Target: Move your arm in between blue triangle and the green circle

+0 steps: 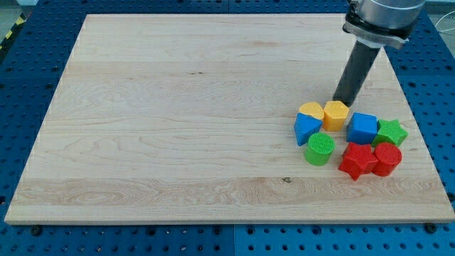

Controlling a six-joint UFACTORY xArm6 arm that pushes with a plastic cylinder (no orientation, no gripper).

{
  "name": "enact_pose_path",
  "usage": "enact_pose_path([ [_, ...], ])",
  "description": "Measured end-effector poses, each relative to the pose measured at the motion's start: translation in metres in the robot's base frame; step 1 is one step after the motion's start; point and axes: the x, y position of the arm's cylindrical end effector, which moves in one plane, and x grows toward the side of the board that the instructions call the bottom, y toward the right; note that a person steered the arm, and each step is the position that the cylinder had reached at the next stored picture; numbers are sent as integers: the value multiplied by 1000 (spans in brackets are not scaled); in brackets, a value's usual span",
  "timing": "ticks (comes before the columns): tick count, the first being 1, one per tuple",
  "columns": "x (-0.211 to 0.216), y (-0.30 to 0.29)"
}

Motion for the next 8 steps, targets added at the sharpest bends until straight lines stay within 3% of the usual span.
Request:
enact_pose_path([
  [3, -23, -26],
  [7, 27, -206],
  [8, 50, -215],
])
